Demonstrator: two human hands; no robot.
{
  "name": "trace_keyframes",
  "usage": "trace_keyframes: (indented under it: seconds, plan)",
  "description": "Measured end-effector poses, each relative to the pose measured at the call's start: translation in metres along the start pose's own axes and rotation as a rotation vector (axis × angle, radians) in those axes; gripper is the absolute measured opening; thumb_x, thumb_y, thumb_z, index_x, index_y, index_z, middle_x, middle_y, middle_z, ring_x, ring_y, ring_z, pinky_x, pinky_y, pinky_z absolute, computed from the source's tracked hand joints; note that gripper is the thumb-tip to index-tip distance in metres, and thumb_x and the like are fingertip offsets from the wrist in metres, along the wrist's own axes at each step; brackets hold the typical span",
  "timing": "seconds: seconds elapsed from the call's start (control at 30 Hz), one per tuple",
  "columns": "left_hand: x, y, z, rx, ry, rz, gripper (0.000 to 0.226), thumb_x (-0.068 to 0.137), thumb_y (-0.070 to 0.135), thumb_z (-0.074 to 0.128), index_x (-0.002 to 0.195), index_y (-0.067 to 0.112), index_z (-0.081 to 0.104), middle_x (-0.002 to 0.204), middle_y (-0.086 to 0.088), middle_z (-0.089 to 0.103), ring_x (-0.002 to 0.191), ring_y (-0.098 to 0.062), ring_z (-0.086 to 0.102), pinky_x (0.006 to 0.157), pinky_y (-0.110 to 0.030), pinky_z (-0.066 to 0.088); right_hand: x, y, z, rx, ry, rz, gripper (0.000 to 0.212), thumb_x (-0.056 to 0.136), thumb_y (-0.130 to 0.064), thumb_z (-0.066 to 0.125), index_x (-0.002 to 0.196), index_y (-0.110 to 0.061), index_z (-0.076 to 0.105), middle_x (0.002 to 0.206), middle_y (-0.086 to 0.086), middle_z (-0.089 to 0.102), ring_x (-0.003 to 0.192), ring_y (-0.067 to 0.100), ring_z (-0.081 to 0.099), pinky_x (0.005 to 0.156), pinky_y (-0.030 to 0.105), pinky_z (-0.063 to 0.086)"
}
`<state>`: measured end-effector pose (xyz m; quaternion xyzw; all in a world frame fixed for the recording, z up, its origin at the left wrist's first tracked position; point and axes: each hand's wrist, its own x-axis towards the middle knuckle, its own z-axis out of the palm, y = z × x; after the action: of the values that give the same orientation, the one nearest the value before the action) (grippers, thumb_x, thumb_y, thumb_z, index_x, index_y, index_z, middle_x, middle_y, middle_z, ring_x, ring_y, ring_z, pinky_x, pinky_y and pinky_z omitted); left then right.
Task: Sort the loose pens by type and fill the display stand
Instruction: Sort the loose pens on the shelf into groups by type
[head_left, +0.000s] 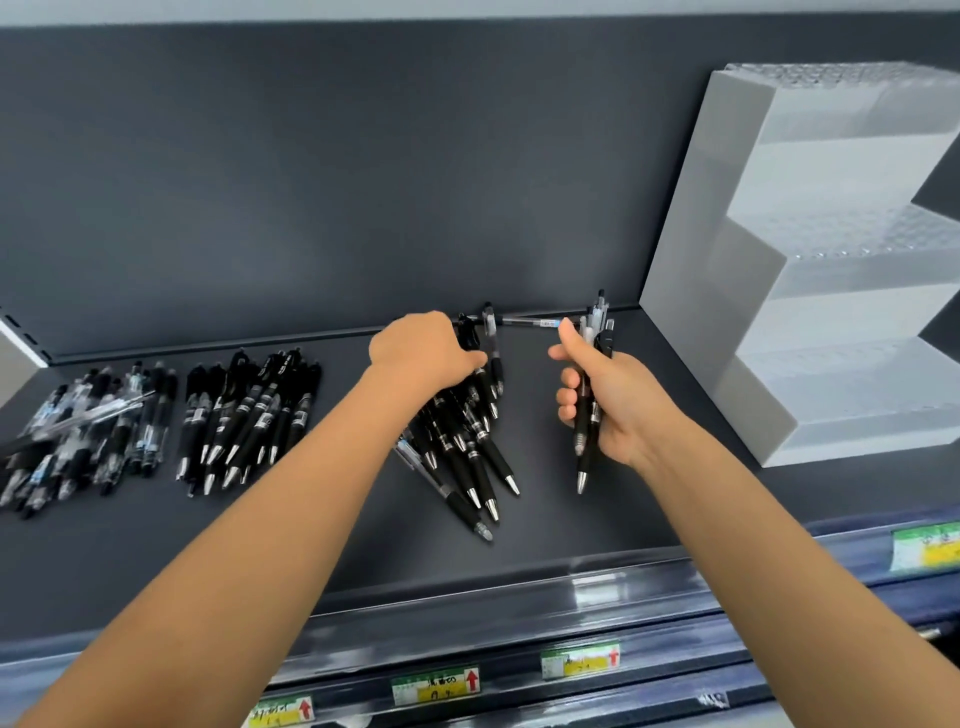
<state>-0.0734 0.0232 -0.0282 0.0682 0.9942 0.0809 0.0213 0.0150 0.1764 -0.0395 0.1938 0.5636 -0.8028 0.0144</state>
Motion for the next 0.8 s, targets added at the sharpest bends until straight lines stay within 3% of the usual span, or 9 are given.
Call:
trace_keyframes:
  seconds: [0.2, 0.43, 0.57, 0.7, 0.8]
  plan:
    - [0.015, -0.01, 0.004, -0.142, -0.087, -0.062, 0.026, 0.084, 0.02, 0.058, 0.063, 0.015, 0.042, 0.062, 0.001, 0.046, 0.056, -0.019, 0.042, 0.051, -0.022, 0.03, 0.0, 0.002, 0.004, -0.016, -0.002, 0.06, 0.016, 0.09, -0.019, 0.066, 0.094, -0.006, 0.056, 0.063, 0.003, 0.053, 0.044, 0.014, 0.047, 0.042, 0.022, 0.046]
    - [0.022, -0.012, 0.003, -0.251, -0.146, -0.115, 0.027, 0.076, 0.019, 0.06, 0.061, 0.015, 0.038, 0.059, 0.001, 0.038, 0.057, -0.021, 0.037, 0.052, -0.024, 0.028, 0.002, 0.001, 0.009, -0.026, -0.007, 0.102, 0.011, 0.095, -0.012, 0.056, 0.101, -0.003, 0.059, 0.072, 0.007, 0.06, 0.051, 0.018, 0.05, 0.044, 0.025, 0.051]
    - [0.023, -0.001, -0.007, -0.175, -0.126, -0.145, 0.015, 0.072, 0.023, 0.064, 0.065, 0.016, 0.052, 0.061, 0.003, 0.05, 0.054, -0.018, 0.047, 0.051, -0.021, 0.033, 0.005, 0.002, 0.011, -0.055, -0.036, 0.093, 0.013, 0.095, -0.013, 0.056, 0.103, -0.003, 0.06, 0.072, 0.006, 0.061, 0.052, 0.018, 0.052, 0.046, 0.026, 0.051]
    - [0.025, 0.009, -0.008, -0.109, -0.215, -0.134, 0.009, 0.075, 0.022, 0.059, 0.068, 0.015, 0.056, 0.07, 0.001, 0.055, 0.056, -0.018, 0.048, 0.052, -0.024, 0.034, 0.007, 0.004, 0.013, -0.071, -0.058, 0.087, 0.018, 0.094, -0.014, 0.058, 0.108, -0.002, 0.058, 0.071, 0.006, 0.062, 0.051, 0.016, 0.054, 0.047, 0.026, 0.052]
    - [0.026, 0.01, -0.009, -0.137, -0.211, -0.119, 0.017, 0.078, 0.019, 0.052, 0.064, 0.013, 0.048, 0.064, -0.001, 0.047, 0.054, -0.02, 0.042, 0.052, -0.024, 0.031, 0.006, 0.006, 0.013, -0.06, -0.072, 0.092, 0.017, 0.095, -0.014, 0.057, 0.106, -0.001, 0.058, 0.07, 0.006, 0.061, 0.052, 0.017, 0.054, 0.047, 0.026, 0.053]
